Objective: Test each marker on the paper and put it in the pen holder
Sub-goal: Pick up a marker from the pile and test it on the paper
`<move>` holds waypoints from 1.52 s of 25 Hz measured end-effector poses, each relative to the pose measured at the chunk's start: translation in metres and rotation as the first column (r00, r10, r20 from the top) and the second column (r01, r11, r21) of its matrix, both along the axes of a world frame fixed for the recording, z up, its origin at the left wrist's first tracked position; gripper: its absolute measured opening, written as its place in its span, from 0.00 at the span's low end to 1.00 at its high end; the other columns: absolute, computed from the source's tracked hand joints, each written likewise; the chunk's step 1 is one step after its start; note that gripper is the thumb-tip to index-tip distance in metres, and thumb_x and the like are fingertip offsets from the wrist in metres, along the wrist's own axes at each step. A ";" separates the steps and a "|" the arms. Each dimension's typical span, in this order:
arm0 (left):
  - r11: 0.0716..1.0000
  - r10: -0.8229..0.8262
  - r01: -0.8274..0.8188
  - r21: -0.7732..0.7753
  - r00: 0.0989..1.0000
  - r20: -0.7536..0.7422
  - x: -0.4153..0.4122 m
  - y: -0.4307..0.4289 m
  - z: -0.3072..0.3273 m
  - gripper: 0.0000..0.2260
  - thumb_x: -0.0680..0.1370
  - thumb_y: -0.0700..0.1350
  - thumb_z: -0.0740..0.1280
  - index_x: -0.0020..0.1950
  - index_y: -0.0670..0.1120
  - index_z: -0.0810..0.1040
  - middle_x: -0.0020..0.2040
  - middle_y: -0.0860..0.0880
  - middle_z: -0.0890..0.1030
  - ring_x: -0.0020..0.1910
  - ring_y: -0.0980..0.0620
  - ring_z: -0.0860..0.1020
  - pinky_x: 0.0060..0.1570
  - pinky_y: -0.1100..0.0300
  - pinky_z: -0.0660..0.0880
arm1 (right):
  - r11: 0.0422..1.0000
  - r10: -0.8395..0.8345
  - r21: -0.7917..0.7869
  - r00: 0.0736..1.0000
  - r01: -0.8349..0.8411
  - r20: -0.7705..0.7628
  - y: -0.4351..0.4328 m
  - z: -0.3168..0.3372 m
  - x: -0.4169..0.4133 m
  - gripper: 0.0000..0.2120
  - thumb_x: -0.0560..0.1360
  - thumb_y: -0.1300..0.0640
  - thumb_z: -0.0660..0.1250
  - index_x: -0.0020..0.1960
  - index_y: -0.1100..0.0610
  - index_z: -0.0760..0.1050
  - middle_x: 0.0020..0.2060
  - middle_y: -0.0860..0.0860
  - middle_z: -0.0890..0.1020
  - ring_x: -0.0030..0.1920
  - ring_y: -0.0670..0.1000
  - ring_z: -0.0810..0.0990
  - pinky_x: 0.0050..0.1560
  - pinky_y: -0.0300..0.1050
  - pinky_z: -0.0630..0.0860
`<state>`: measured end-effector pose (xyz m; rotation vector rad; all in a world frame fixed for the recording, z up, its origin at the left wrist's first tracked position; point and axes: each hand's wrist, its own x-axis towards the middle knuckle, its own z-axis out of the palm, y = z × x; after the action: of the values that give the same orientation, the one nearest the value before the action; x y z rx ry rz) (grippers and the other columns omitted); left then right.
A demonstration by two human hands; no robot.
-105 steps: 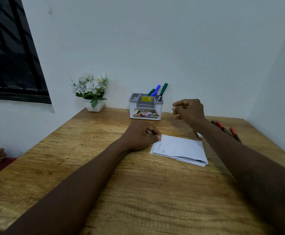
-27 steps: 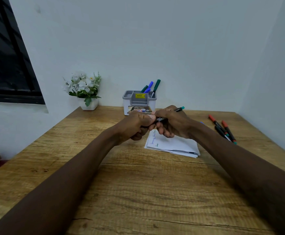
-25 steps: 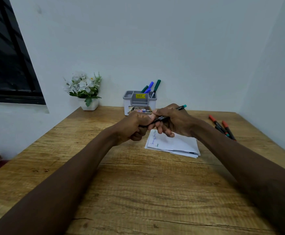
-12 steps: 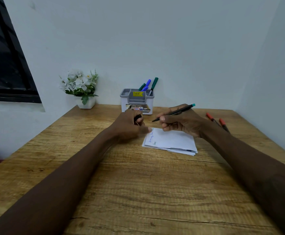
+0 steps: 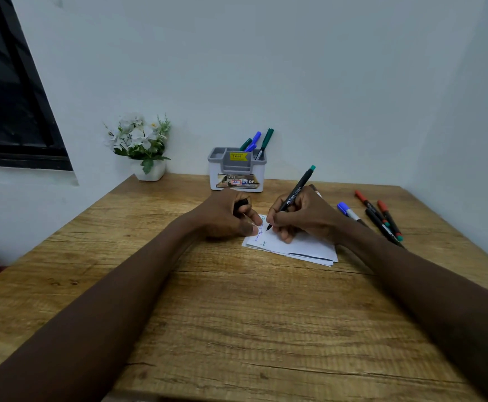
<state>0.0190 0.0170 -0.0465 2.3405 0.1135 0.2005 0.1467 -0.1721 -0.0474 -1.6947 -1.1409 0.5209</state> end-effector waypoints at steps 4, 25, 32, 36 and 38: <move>1.000 0.022 -0.022 0.015 1.000 -0.016 0.000 0.000 0.001 0.17 0.71 0.38 0.78 0.50 0.30 0.74 0.48 0.51 0.87 0.45 0.67 0.83 0.42 0.69 0.74 | 0.999 -0.024 -0.022 0.995 0.027 0.100 0.004 -0.003 -0.008 0.07 0.77 0.66 0.72 0.46 0.72 0.81 0.30 0.59 0.83 0.25 0.50 0.78 0.28 0.42 0.78; 0.999 0.023 -0.022 0.041 1.000 -0.011 0.002 0.001 0.000 0.13 0.71 0.39 0.78 0.46 0.36 0.76 0.48 0.51 0.87 0.46 0.67 0.83 0.41 0.72 0.73 | 0.995 -0.077 -0.048 0.989 0.084 0.125 0.006 -0.006 -0.007 0.08 0.77 0.65 0.70 0.46 0.72 0.81 0.27 0.56 0.82 0.24 0.49 0.78 0.26 0.40 0.76; 1.000 -0.005 0.004 0.013 1.000 0.007 0.000 0.001 -0.001 0.14 0.71 0.38 0.78 0.42 0.41 0.72 0.47 0.51 0.88 0.49 0.64 0.84 0.45 0.66 0.74 | 0.989 -0.127 -0.056 0.985 0.134 0.120 0.008 -0.006 -0.008 0.09 0.77 0.64 0.69 0.46 0.72 0.80 0.30 0.60 0.84 0.26 0.51 0.80 0.26 0.41 0.78; 1.000 -0.004 0.004 -0.003 1.000 0.003 -0.001 0.000 0.000 0.14 0.71 0.38 0.77 0.41 0.43 0.71 0.47 0.51 0.88 0.50 0.63 0.84 0.46 0.64 0.74 | 0.985 -0.148 -0.069 0.982 0.157 0.118 0.008 -0.005 -0.006 0.08 0.77 0.65 0.70 0.46 0.72 0.80 0.29 0.58 0.83 0.25 0.50 0.81 0.26 0.40 0.77; 1.000 -0.001 0.001 -0.017 1.000 -0.001 -0.002 -0.001 0.000 0.15 0.71 0.37 0.77 0.40 0.43 0.71 0.47 0.51 0.88 0.50 0.62 0.84 0.46 0.64 0.75 | 0.983 -0.163 -0.063 0.980 0.170 0.112 0.007 -0.006 -0.004 0.07 0.77 0.66 0.70 0.46 0.72 0.80 0.27 0.56 0.83 0.24 0.50 0.81 0.26 0.40 0.77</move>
<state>0.0174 0.0164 -0.0468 2.3240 0.1146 0.1972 0.1422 -0.1648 -0.0530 -1.8807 -1.0539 0.3743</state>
